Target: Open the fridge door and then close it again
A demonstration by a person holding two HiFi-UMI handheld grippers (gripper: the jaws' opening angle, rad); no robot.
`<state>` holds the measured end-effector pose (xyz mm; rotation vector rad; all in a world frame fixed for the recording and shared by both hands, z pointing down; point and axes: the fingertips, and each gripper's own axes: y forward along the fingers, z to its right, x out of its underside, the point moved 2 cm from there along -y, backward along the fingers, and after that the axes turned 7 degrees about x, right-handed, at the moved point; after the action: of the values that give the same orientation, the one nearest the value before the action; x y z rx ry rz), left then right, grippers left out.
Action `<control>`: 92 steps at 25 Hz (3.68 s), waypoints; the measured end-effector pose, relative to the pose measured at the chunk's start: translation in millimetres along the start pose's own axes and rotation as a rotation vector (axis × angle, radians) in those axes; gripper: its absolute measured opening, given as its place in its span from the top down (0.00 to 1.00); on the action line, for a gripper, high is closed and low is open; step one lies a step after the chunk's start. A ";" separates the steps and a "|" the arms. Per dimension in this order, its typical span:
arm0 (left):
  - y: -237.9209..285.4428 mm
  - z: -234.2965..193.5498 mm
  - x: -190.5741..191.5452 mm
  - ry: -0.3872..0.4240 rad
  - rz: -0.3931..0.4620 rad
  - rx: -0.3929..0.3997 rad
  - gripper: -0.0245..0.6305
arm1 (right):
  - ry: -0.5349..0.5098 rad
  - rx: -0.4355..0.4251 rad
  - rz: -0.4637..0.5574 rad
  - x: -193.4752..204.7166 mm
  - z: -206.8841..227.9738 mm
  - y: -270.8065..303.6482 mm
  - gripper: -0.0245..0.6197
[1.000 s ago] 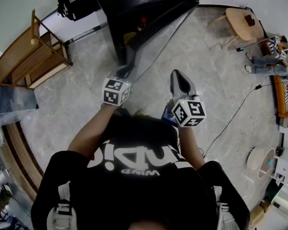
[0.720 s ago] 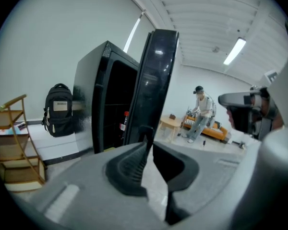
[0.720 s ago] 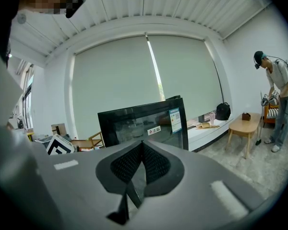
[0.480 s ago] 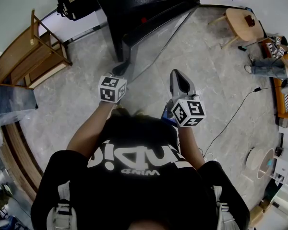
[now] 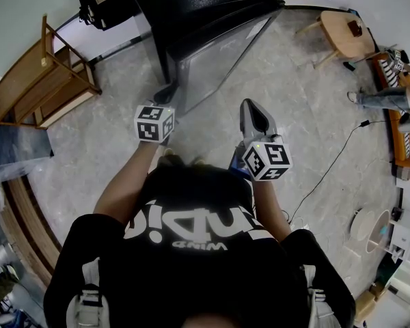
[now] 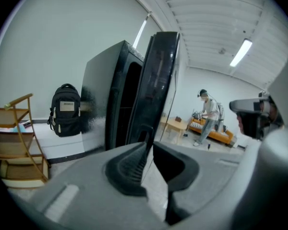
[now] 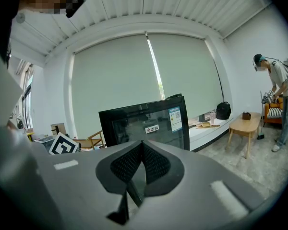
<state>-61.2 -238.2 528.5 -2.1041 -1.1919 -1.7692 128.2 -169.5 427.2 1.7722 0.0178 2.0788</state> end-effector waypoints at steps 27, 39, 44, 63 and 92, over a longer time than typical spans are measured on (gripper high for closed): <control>11.6 -46.0 -19.1 -0.032 0.031 -0.077 0.89 | 0.007 -0.001 -0.012 -0.7 3.3 26.6 0.96; 15.3 -60.3 -24.6 -0.030 0.026 -0.092 0.89 | 0.008 0.001 -0.013 -1.5 6.2 30.1 0.96; 15.6 -59.3 -25.3 -0.044 0.025 -0.101 0.89 | 0.007 -0.001 -0.010 -3.6 8.7 29.8 0.96; -43.9 -10.2 -58.0 -0.032 0.082 -0.023 0.96 | 0.018 0.000 0.030 -12.6 21.2 6.5 0.96; -109.8 49.5 -83.4 0.147 0.278 0.007 0.96 | -0.030 -0.072 0.094 -16.9 -2.6 -18.5 0.96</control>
<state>-92.9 -175.1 400.1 -1.9821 -0.8218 -1.7511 133.1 -157.1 405.8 1.7928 -0.1503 2.0891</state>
